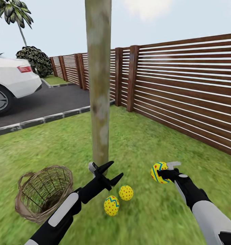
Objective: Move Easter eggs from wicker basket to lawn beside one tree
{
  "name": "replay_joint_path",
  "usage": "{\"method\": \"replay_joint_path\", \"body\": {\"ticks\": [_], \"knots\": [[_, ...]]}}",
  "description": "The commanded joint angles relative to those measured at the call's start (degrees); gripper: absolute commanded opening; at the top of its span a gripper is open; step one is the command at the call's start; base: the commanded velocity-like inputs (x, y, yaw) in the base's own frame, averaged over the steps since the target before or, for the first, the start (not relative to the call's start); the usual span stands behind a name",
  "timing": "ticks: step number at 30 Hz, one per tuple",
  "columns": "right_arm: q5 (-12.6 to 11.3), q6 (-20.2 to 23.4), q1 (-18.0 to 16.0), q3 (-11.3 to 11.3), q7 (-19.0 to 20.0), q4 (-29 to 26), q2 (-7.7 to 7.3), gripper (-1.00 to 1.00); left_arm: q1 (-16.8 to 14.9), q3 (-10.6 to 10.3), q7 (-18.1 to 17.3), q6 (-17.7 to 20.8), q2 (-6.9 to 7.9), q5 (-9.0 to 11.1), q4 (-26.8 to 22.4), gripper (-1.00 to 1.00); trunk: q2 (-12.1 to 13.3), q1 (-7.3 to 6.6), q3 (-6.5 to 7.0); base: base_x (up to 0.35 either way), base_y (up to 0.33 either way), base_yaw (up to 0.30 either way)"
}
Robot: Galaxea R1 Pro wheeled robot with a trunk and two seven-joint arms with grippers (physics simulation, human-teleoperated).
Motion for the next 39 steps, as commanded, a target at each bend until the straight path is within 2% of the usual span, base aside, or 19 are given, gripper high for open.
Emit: {"method": "replay_joint_path", "body": {"ticks": [1, 29, 33, 39], "knots": [[0.59, 0.27, 0.01, -0.36, 0.47, -0.12, 0.03, -1.0, -0.07, -0.12, -0.04, 0.28, 0.03, 0.43, 0.03, 1.0, -0.02, 0.01, -0.05, 0.204, -0.285, 0.27], [0.82, 0.44, 0.01, -0.22, 0.34, 1.35, 0.21, -1.0, -0.07, -0.19, -0.09, 0.28, 0.02, 0.43, -0.02, 1.0, -0.02, 0.01, -0.05, 0.018, -0.309, 0.286], [1.52, 0.31, 0.01, -0.19, -1.84, 3.35, 1.76, -1.0, -0.07, -0.18, -0.1, 0.28, 0.02, 0.43, -0.7, 1.0, -0.02, 0.01, -0.05, 0.0, -0.308, 0.289], [1.58, 0.19, 0.01, -0.1, -2.51, 4.84, 2.22, -1.0, -0.07, -0.11, -0.1, 0.28, 0.02, 0.43, -0.78, 1.0, -0.02, 0.01, -0.05, 0.0, -0.216, 0.289]]}}
